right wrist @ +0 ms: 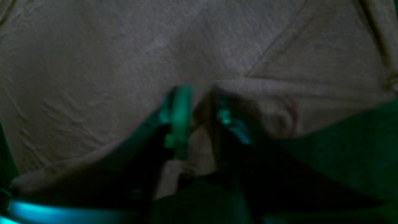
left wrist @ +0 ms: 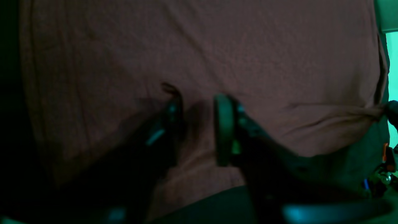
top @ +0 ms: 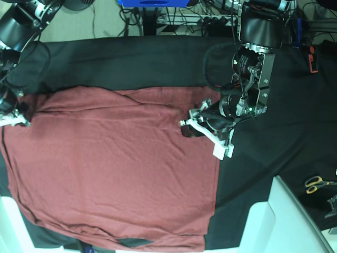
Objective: Fold the T-shirt properly
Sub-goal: 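Open the left gripper and raise it away from the folded sleeve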
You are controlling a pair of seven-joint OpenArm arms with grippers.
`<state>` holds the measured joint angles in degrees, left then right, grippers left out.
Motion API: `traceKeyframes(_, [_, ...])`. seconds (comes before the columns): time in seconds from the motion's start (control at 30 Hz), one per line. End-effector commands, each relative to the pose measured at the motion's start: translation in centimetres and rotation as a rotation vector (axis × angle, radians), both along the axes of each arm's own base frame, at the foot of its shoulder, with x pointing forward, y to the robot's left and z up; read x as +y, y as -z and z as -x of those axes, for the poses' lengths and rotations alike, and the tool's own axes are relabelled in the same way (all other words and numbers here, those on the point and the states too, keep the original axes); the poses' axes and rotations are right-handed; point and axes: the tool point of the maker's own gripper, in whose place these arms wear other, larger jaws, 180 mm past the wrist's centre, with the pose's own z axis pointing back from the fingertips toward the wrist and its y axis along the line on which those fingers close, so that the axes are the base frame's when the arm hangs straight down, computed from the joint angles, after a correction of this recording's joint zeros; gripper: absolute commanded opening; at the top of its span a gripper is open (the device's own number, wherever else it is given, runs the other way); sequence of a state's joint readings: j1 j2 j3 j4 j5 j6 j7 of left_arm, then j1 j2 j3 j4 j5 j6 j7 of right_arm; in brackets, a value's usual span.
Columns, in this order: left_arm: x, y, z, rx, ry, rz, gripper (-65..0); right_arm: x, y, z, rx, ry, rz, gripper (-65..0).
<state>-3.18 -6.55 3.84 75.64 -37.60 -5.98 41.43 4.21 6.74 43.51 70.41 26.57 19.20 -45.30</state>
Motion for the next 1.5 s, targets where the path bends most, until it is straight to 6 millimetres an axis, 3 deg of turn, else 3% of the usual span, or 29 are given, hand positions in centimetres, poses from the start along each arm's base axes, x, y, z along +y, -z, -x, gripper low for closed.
traceKeyframes(0.0, [0.0, -1.6, -1.3, -0.054, -0.001, 0.009, -38.5, -1.0, -1.6, -1.2, -0.051, -0.001, 0.029, -41.6])
traceKeyframes(0.13, [1.3, -2.6, -1.8, -0.085, -0.040, 0.011, -24.0, -0.7, -2.1, -1.6, -0.076, -0.039, 0.041, -23.7])
traceKeyframes(0.23, [3.1, -3.8, -1.9, -0.120, -0.096, 0.015, -18.8, -0.5, -3.5, -2.6, -0.131, -0.090, 0.064, -23.6])
traceKeyframes(0.3, [3.9, -5.4, -1.9, -0.166, -0.113, 0.011, -18.6, -1.8, -5.5, -3.0, -0.169, -0.106, 0.128, -24.0])
traceKeyframes(0.43, [6.1, -6.4, 1.1, -0.195, -0.110, -0.049, -18.6, -5.2, -7.3, -1.0, -0.191, -0.015, 0.188, -23.1])
traceKeyframes(0.53, [7.2, -6.2, 3.8, -0.178, -0.076, -0.104, -18.6, -9.1, -6.3, 1.6, -0.157, 0.093, 0.173, -22.8])
traceKeyframes(0.67, [8.3, -5.3, 6.8, -0.133, -0.089, -0.127, -18.6, -13.2, -3.3, 3.0, -0.111, 0.193, 0.088, -16.8])
traceKeyframes(0.73, [9.1, -4.8, 8.0, -0.107, -0.114, -0.134, -18.6, -14.2, -1.9, 3.6, -0.109, 0.218, 0.071, -15.8])
traceKeyframes(1.1, [9.8, -1.9, 11.1, -0.004, -0.136, -0.137, -17.6, -12.4, 2.3, 3.4, -0.160, 0.247, -0.078, -15.8])
traceKeyframes(1.37, [9.5, 1.3, 13.0, 0.096, -0.175, -0.105, -17.4, -11.0, 2.2, 1.0, -0.187, 0.236, -0.128, -16.2])
traceKeyframes(1.47, [9.4, 1.5, 13.1, 0.103, -0.180, -0.098, -17.4, -10.2, 2.1, 0.0, -0.178, 0.186, -0.118, -16.2])
